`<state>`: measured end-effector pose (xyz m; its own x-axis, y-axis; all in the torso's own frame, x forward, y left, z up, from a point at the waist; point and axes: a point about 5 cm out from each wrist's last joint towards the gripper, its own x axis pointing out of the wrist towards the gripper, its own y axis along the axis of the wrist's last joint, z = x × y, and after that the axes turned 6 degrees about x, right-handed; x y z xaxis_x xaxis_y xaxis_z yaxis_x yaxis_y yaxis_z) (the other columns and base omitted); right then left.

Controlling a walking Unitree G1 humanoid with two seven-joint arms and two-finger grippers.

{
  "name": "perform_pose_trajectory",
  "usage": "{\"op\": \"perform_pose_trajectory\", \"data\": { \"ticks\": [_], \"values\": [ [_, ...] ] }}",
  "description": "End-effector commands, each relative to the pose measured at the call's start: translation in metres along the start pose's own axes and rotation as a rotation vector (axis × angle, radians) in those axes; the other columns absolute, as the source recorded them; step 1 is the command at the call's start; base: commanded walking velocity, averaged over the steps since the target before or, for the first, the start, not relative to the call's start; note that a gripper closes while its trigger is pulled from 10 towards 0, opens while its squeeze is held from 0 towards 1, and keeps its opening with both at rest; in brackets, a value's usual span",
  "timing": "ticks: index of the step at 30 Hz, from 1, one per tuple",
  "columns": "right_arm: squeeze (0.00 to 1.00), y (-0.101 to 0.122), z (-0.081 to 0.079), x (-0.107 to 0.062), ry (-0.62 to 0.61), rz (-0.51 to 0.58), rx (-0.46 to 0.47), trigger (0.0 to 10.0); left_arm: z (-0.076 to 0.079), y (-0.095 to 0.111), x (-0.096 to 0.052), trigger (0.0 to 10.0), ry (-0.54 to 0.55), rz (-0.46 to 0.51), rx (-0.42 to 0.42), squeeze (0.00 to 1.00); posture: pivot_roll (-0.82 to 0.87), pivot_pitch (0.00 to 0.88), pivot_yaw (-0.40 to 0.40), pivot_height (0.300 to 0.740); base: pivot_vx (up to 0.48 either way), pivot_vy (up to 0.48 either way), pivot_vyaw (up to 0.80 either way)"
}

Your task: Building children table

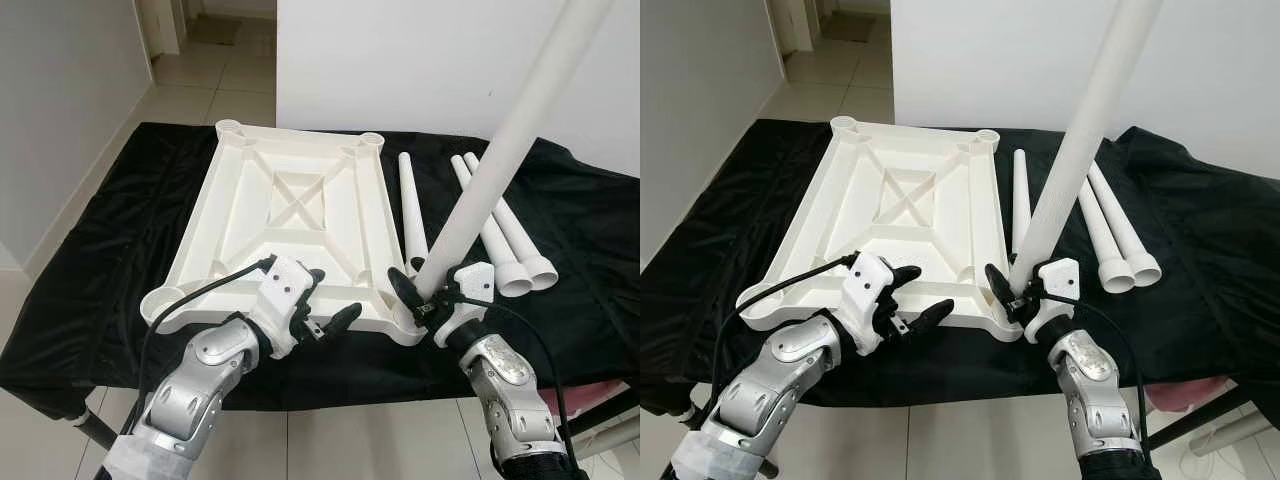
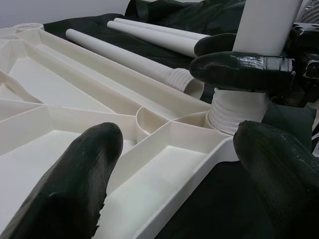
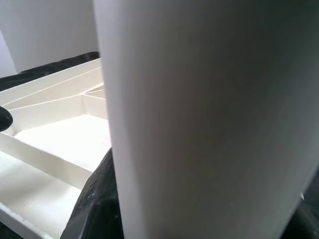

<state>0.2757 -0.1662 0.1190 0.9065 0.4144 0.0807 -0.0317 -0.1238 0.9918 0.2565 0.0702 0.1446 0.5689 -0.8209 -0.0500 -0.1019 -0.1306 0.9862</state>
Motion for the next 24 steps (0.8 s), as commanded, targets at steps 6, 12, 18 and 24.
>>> {"op": "perform_pose_trajectory", "data": {
  "ticks": [6,12,18,24],
  "values": [
    [0.0,-0.024,0.005,-0.009,-0.075,-0.072,0.058,10.0,-0.003,0.003,-0.001,10.0,0.05,-0.004,0.015,0.0,0.01,0.004,-0.055,0.74,0.0,0.0,0.0],
    [0.0,-0.022,-0.004,-0.016,-0.03,-0.011,-0.078,10.0,-0.007,0.004,-0.003,10.0,0.066,-0.005,0.013,0.0,0.01,0.015,-0.05,0.74,0.0,0.0,0.0],
    [0.0,-0.024,-0.008,-0.017,-0.005,-0.021,-0.105,10.0,-0.008,0.004,-0.003,10.0,0.068,-0.007,0.018,0.0,0.01,0.018,-0.047,0.74,0.0,0.0,0.0],
    [0.0,-0.029,-0.01,-0.013,0.034,-0.065,-0.103,10.0,-0.01,0.005,-0.002,10.0,0.072,-0.005,0.022,0.0,0.01,0.014,-0.045,0.74,0.0,0.0,0.0]
  ]
}}
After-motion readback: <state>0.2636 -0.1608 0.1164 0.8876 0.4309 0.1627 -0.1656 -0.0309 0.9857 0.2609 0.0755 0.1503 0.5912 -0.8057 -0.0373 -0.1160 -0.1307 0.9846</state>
